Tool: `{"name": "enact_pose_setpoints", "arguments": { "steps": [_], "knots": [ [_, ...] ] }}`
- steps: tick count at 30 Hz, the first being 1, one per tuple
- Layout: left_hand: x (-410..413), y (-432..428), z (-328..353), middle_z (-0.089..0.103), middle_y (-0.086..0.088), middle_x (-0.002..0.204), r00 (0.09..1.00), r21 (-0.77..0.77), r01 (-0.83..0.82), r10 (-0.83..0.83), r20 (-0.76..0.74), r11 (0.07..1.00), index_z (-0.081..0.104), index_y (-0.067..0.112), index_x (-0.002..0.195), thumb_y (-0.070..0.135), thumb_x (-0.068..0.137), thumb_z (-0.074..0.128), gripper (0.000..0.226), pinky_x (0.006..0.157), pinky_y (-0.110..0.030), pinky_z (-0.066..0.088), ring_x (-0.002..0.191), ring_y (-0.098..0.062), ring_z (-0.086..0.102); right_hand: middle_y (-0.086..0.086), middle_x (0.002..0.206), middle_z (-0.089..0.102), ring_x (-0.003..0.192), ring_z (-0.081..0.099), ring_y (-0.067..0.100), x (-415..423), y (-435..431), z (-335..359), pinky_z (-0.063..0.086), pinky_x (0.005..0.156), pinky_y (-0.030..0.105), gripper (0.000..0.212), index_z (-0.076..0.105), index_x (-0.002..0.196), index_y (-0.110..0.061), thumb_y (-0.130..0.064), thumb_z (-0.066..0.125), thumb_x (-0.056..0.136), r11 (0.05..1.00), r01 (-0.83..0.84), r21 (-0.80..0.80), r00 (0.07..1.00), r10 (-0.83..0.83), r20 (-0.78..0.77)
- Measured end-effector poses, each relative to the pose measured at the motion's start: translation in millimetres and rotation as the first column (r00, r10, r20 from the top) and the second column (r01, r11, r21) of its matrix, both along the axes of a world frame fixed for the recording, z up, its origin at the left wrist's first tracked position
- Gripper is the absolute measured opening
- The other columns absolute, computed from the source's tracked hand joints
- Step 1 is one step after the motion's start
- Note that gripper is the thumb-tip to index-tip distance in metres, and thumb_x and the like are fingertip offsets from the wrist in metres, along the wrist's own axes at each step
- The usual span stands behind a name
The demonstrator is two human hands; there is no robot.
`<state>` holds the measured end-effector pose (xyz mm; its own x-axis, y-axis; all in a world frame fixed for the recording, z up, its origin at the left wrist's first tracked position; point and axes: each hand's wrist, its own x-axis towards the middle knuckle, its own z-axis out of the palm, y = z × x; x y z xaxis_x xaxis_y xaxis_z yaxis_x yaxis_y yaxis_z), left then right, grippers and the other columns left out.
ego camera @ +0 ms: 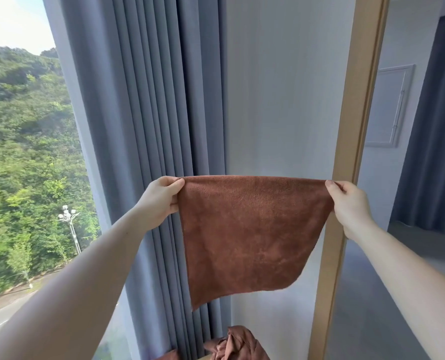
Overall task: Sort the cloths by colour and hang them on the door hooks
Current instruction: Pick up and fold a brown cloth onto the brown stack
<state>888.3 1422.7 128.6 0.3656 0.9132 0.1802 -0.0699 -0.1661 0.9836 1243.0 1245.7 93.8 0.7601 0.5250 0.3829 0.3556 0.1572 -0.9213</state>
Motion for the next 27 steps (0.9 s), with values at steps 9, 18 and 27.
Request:
{"name": "enact_pose_setpoints", "arguments": {
  "steps": [9,18,27],
  "knots": [
    [-3.1,-5.0,-13.8,0.077,-0.002,0.096,0.987,-0.158,0.127,-0.11,0.113,0.979,0.069,0.017,0.115,0.011,0.103,0.058,0.017,0.063,-0.021,0.058,0.072,-0.01,0.066,0.001,0.109,0.063,0.107,0.057,0.022,-4.2,-6.9,-5.2,0.041,0.091,0.033,0.039,0.064,0.128,-0.011,-0.039,0.043,0.108,0.996,0.07,-0.045,0.992,-0.065,0.108],
    [5.7,-9.5,-12.3,0.077,-0.015,0.107,0.966,-0.244,0.195,-0.142,0.218,0.95,0.067,0.001,0.12,0.001,0.103,0.051,0.023,0.07,-0.029,0.062,0.092,-0.021,0.077,0.006,0.096,0.07,0.089,0.066,0.024,-11.3,-6.2,2.9,0.052,0.075,0.032,0.035,0.071,0.099,-0.012,-0.045,0.06,0.101,0.996,-0.08,-0.041,0.991,0.075,-0.112],
    [40.3,-37.1,-0.8,0.077,-0.015,0.109,0.996,0.037,0.078,-0.077,-0.049,0.996,0.077,0.004,0.097,-0.009,0.095,0.059,0.023,0.089,-0.032,0.061,0.1,-0.02,0.076,0.005,0.08,0.069,0.071,0.069,0.018,-46.1,-6.7,18.9,0.058,0.06,0.033,0.016,0.07,0.11,-0.021,-0.011,0.061,0.1,0.92,-0.391,-0.025,0.914,0.385,-0.125]
  ]
}}
